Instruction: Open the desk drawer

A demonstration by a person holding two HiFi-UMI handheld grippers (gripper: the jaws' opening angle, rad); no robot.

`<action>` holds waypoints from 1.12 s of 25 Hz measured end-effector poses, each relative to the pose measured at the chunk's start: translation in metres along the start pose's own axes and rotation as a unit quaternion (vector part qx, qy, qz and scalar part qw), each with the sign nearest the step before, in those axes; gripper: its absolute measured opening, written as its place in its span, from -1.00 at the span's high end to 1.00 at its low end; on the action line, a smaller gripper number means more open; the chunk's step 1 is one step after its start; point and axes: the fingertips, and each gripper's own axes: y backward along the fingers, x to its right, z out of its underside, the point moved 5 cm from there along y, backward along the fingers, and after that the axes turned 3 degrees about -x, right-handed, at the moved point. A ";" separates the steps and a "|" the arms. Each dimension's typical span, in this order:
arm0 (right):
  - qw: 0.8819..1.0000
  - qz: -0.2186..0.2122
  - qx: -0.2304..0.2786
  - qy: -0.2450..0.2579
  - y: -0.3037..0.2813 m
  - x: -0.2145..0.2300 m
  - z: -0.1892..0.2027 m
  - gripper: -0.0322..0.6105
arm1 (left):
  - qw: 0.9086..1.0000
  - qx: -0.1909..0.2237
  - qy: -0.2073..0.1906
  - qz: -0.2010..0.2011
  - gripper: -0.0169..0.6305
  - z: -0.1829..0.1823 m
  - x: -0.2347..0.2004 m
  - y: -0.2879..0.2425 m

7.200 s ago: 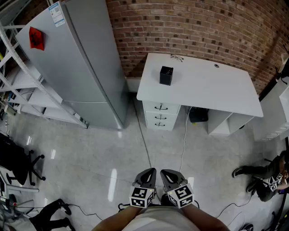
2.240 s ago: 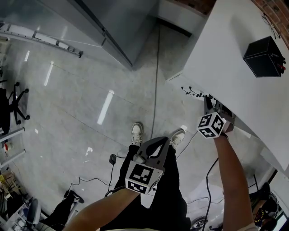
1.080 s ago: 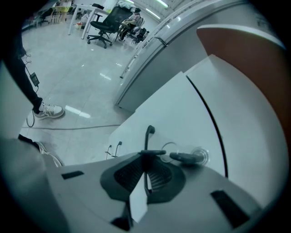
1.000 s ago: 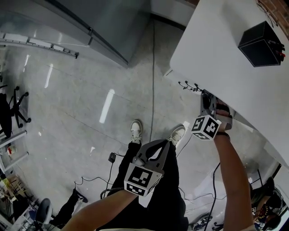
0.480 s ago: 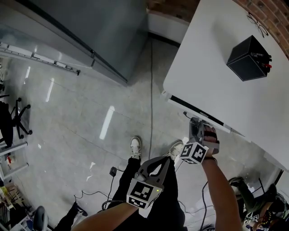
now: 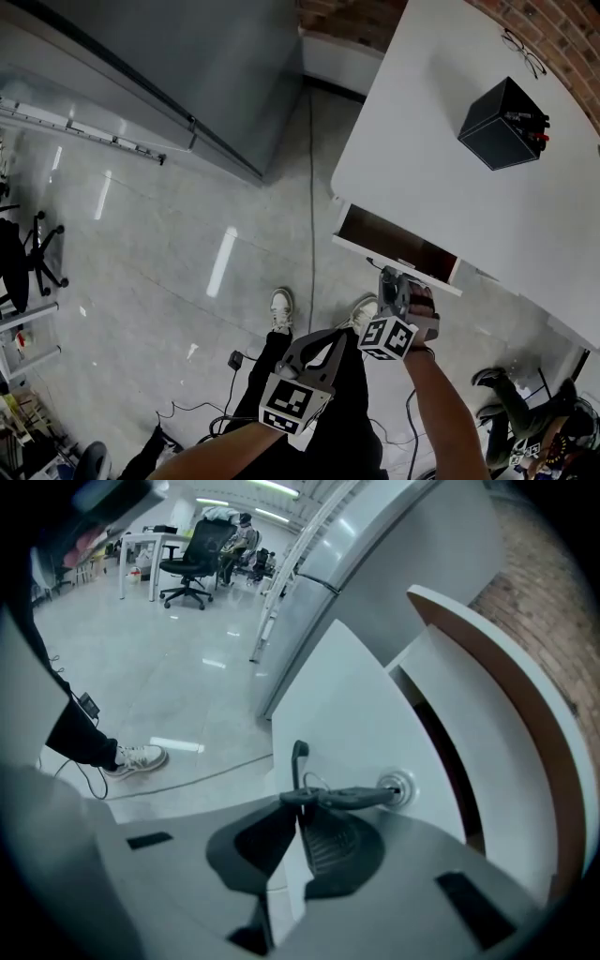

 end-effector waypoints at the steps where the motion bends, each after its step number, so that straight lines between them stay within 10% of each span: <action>1: 1.000 -0.002 0.001 -0.004 0.003 -0.004 0.000 0.82 | 1.000 -0.001 0.000 0.001 0.93 0.000 0.000 0.001; 28: 1.000 -0.011 -0.007 -0.022 0.019 -0.052 0.006 0.81 | 1.000 -0.010 -0.002 -0.012 0.93 0.009 -0.011 0.018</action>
